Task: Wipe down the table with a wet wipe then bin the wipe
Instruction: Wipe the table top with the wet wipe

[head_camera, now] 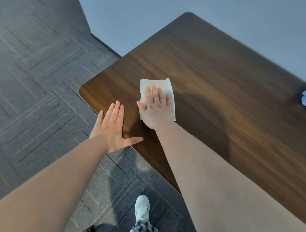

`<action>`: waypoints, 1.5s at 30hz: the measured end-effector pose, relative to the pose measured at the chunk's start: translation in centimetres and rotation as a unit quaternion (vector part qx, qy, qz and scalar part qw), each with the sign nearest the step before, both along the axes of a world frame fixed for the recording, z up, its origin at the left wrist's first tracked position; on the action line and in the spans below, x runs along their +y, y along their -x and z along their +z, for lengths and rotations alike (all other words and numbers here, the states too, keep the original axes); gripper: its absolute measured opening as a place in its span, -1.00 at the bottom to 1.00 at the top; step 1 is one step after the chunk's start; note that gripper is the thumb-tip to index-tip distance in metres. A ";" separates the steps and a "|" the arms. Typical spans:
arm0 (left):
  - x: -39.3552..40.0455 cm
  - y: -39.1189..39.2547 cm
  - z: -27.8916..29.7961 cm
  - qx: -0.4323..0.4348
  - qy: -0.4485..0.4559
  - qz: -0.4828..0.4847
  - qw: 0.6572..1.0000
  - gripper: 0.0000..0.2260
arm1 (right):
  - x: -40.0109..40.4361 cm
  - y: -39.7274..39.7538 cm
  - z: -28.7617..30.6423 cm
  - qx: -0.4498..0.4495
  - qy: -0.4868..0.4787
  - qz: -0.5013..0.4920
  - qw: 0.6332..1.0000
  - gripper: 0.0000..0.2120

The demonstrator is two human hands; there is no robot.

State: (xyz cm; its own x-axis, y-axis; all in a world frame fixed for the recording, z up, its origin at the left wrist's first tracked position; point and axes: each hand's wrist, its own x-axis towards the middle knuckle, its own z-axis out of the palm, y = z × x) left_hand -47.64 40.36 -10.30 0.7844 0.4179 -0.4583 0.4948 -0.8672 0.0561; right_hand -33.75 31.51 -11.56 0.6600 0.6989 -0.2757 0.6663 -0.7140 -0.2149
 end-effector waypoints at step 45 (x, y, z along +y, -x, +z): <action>-40.9 -10.3 1.5 -0.015 0.051 -0.409 0.911 -0.12 | -62.3 7.8 0.6 0.014 0.084 -0.545 0.834 -0.40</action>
